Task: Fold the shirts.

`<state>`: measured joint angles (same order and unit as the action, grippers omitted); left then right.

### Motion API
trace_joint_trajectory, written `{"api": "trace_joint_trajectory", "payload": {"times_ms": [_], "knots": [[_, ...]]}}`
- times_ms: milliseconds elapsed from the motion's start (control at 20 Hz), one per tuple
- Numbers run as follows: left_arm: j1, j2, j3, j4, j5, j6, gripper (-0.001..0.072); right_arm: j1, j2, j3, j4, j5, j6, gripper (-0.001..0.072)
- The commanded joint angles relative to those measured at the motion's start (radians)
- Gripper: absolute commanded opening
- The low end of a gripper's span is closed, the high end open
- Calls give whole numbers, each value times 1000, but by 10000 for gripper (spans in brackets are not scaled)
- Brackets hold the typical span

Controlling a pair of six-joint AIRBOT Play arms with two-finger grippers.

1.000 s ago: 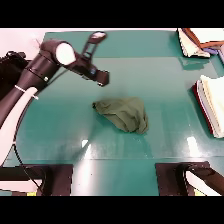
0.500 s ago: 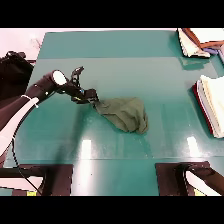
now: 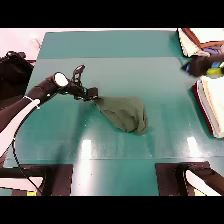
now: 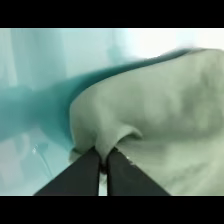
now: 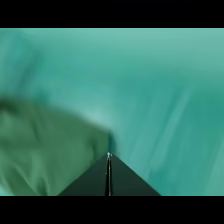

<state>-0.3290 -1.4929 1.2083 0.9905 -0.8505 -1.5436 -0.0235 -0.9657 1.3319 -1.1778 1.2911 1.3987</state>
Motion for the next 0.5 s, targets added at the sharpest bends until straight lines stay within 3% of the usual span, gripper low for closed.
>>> {"api": "trace_joint_trajectory", "payload": {"times_ms": [0,50,100,150,300,400,450], "knots": [[8,6,63,32,-31,34,32,-100,-1,-275,9,14,0,26],[8,6,69,31,-27,34,32,-123,-11,-356,10,11,0,114],[8,5,72,31,-23,34,32,-141,-37,-436,32,11,0,376],[8,5,72,30,-19,34,32,-152,-71,-509,79,10,-1,508],[8,5,72,30,-26,34,32,-106,-194,-635,242,-83,-47,501],[8,5,72,31,-31,34,32,-34,-272,-656,326,-174,-69,435],[8,5,72,31,-34,34,32,3,-309,-649,370,-210,-86,435]]}}
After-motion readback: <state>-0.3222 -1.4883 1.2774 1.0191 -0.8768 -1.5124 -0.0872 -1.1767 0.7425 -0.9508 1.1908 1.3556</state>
